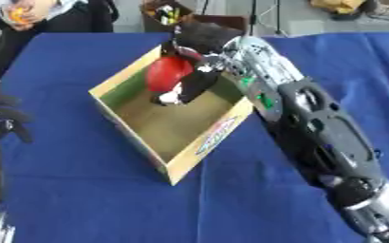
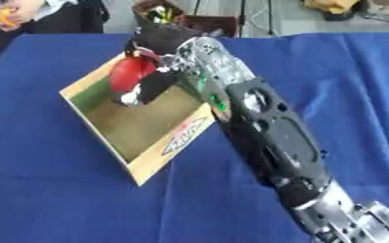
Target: Pick up objects on the table and place them in the box.
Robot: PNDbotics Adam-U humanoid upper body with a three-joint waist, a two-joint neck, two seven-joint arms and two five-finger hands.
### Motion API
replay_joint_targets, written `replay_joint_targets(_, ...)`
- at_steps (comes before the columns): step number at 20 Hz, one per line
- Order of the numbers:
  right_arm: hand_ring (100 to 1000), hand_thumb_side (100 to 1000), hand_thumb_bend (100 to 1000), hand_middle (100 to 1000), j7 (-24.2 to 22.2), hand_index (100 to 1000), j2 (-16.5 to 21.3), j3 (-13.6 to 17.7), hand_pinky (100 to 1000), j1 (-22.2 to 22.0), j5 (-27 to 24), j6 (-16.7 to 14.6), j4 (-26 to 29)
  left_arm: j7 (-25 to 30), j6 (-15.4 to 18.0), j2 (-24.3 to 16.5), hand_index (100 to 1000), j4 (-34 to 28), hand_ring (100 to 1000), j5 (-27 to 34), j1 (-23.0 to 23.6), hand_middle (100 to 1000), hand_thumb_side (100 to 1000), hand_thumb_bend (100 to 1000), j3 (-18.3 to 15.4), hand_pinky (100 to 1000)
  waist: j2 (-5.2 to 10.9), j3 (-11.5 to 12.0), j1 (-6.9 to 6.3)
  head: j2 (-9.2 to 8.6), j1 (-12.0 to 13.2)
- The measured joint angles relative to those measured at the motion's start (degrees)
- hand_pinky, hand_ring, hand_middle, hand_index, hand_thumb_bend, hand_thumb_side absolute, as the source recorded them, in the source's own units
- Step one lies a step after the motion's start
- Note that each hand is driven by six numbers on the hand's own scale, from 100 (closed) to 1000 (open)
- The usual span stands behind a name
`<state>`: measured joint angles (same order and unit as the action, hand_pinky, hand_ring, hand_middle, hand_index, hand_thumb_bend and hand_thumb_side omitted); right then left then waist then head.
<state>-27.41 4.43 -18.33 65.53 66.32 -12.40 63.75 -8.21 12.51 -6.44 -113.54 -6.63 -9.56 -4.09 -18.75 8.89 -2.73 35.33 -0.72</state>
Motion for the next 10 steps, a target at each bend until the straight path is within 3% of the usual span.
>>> replay_joint_targets(7, 388, 705, 216, 281, 1.9, 439, -0.8, 0.0, 388, -0.6, 4.3, -0.5, -1.9, 0.0, 0.0, 0.0, 760, 0.0, 481, 0.0, 0.0, 553, 928, 100, 0.0, 288, -0.01, -0.1, -0.02, -0.16, 0.0)
replay_joint_targets(10, 430, 745, 178, 305, 2.7, 491, -1.4, 0.0, 420, -1.0, 6.1, -0.5, -2.5, 0.1, 0.0, 0.0, 760, 0.0, 481, 0.0, 0.0, 554, 928, 100, 0.0, 288, -0.04, -0.1, -0.04, -0.18, 0.0)
